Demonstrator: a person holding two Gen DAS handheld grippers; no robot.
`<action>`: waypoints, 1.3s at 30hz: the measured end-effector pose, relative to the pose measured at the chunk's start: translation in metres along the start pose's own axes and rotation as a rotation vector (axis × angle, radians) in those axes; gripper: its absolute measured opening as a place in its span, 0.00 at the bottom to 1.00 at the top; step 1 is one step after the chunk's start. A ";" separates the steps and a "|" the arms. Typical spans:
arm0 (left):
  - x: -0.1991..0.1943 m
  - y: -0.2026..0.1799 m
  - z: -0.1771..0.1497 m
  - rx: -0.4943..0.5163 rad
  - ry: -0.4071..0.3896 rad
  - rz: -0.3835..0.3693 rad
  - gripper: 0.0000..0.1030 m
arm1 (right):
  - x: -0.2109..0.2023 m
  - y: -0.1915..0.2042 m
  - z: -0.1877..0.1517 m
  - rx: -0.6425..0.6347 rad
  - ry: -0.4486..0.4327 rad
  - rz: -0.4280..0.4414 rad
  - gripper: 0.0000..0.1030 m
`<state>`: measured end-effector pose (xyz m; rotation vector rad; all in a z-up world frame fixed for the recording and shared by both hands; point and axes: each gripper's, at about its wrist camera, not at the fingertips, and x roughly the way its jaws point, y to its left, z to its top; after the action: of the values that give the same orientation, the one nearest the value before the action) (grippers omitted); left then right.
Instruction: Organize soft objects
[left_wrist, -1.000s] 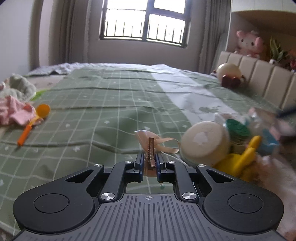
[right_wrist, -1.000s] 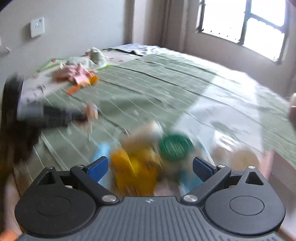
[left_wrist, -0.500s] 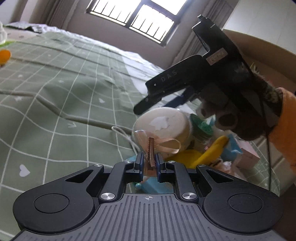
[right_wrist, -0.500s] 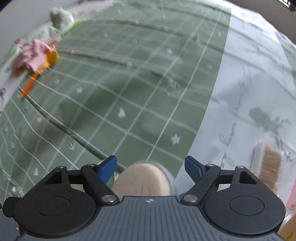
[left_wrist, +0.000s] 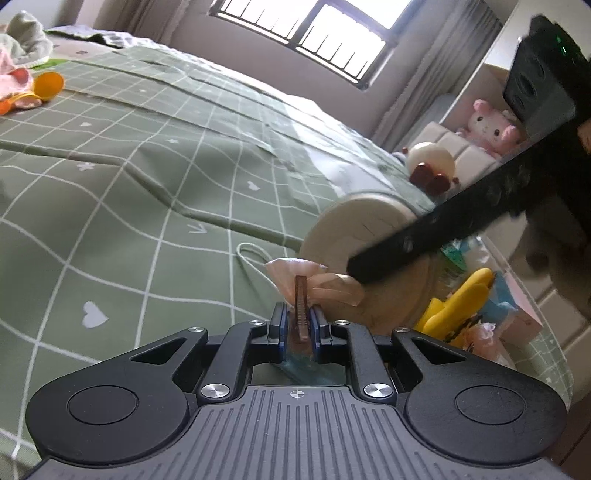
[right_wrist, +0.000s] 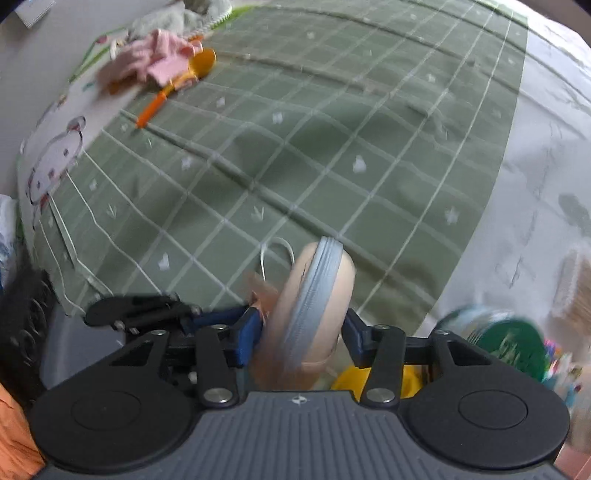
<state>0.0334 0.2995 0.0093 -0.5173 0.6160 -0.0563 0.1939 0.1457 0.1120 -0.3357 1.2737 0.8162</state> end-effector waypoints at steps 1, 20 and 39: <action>-0.003 -0.001 0.001 0.001 0.001 0.012 0.15 | -0.003 -0.001 -0.001 0.006 -0.012 0.010 0.44; 0.021 -0.264 0.120 0.372 -0.122 -0.117 0.15 | -0.267 -0.220 -0.165 0.286 -0.620 -0.204 0.43; 0.163 -0.330 0.079 0.282 0.241 -0.178 0.19 | -0.205 -0.340 -0.291 0.485 -0.714 -0.270 0.66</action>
<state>0.2445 0.0148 0.1348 -0.2916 0.7811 -0.3736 0.2123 -0.3450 0.1482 0.1711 0.6925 0.3195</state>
